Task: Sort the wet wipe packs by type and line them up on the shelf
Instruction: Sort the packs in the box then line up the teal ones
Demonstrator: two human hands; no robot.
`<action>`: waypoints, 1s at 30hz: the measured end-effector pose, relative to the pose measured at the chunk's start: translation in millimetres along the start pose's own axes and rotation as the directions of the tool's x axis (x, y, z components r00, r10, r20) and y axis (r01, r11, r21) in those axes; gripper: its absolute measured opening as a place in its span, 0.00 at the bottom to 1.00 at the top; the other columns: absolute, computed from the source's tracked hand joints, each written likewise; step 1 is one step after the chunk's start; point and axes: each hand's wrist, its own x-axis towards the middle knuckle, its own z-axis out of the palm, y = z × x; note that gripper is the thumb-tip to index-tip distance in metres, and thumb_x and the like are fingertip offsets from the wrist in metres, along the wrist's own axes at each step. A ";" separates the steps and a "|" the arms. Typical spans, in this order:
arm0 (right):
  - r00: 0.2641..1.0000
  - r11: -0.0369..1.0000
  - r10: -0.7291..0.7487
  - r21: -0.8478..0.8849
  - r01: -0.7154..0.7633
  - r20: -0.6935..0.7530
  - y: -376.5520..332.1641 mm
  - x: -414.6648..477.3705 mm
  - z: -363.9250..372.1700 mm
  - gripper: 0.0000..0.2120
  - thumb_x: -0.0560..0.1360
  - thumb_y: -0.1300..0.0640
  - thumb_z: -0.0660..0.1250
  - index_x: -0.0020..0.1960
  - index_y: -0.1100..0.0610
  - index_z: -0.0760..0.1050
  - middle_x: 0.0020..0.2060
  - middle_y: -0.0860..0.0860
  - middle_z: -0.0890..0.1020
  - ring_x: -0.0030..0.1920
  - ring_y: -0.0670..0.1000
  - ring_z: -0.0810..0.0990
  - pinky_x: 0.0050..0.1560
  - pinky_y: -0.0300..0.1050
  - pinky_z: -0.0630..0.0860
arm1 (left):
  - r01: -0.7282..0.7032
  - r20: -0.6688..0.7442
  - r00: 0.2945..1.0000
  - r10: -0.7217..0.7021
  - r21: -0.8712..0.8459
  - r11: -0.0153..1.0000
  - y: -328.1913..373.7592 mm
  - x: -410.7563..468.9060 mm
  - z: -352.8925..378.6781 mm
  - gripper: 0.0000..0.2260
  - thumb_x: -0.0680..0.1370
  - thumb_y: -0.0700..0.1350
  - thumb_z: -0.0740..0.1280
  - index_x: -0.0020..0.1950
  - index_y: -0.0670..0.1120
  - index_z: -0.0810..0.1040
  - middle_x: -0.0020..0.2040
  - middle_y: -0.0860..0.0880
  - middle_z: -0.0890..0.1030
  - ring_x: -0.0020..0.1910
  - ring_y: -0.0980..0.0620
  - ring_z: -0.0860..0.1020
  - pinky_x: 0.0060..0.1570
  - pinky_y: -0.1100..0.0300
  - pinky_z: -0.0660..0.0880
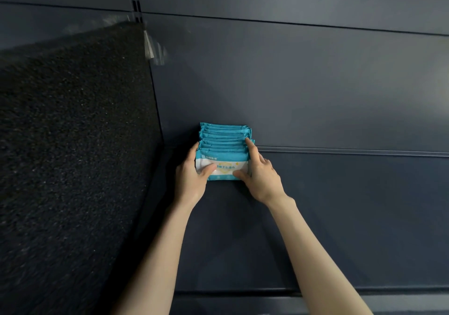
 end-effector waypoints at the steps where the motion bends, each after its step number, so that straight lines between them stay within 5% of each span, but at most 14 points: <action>1: 1.000 1.000 0.003 -0.006 -0.003 -0.005 -0.8 -0.6 -0.9 0.39 0.77 0.49 0.65 0.77 0.44 0.41 0.75 0.45 0.60 0.70 0.57 0.63 0.63 0.55 0.67 | 0.007 -0.001 1.000 -0.007 0.006 1.000 1.8 0.1 -0.7 0.29 0.72 0.43 0.73 0.71 0.50 0.69 0.62 0.50 0.78 0.61 0.52 0.75 0.59 0.58 0.72; 4: 1.000 1.000 0.003 -0.030 -0.003 -0.022 -4.5 -3.9 -3.6 0.40 0.76 0.49 0.67 0.77 0.46 0.43 0.74 0.46 0.61 0.69 0.57 0.64 0.62 0.55 0.69 | 0.013 -0.013 1.000 -0.013 0.050 0.999 10.2 -2.6 -3.5 0.30 0.71 0.42 0.74 0.71 0.47 0.68 0.64 0.47 0.76 0.63 0.49 0.73 0.59 0.61 0.69; 9: 0.995 1.000 0.007 -0.015 -0.008 -0.099 -12.0 -20.5 -19.7 0.36 0.77 0.50 0.65 0.77 0.49 0.48 0.74 0.50 0.61 0.70 0.58 0.62 0.64 0.55 0.67 | -0.101 -0.036 0.993 0.113 0.231 0.968 21.4 -10.3 -7.8 0.31 0.73 0.42 0.72 0.73 0.41 0.64 0.72 0.41 0.67 0.71 0.43 0.64 0.69 0.51 0.62; 16: 0.946 0.996 -0.006 -0.083 -0.022 -0.324 -9.0 -82.2 -66.4 0.23 0.80 0.49 0.60 0.72 0.53 0.63 0.73 0.50 0.63 0.70 0.53 0.61 0.63 0.46 0.66 | -0.382 -0.010 0.919 0.395 0.229 0.895 69.6 -39.2 -4.2 0.19 0.72 0.45 0.66 0.61 0.39 0.77 0.58 0.42 0.79 0.58 0.40 0.75 0.57 0.47 0.71; 24: 0.821 0.982 0.092 -0.085 -0.169 -0.563 55.2 -205.1 -99.3 0.16 0.77 0.52 0.66 0.63 0.56 0.74 0.66 0.51 0.74 0.65 0.54 0.71 0.57 0.49 0.73 | -0.566 0.229 0.809 0.541 0.058 0.822 130.5 -130.5 49.9 0.17 0.75 0.52 0.61 0.59 0.44 0.78 0.53 0.49 0.80 0.53 0.50 0.75 0.56 0.58 0.67; 30: 0.771 0.936 0.237 -0.072 -0.344 -0.591 124.3 -357.4 -110.1 0.13 0.76 0.53 0.65 0.57 0.55 0.78 0.58 0.51 0.80 0.57 0.54 0.78 0.56 0.50 0.77 | -0.558 0.495 0.687 0.531 -0.108 0.823 151.0 -264.7 113.3 0.19 0.76 0.55 0.58 0.59 0.45 0.78 0.54 0.52 0.79 0.54 0.55 0.74 0.54 0.57 0.72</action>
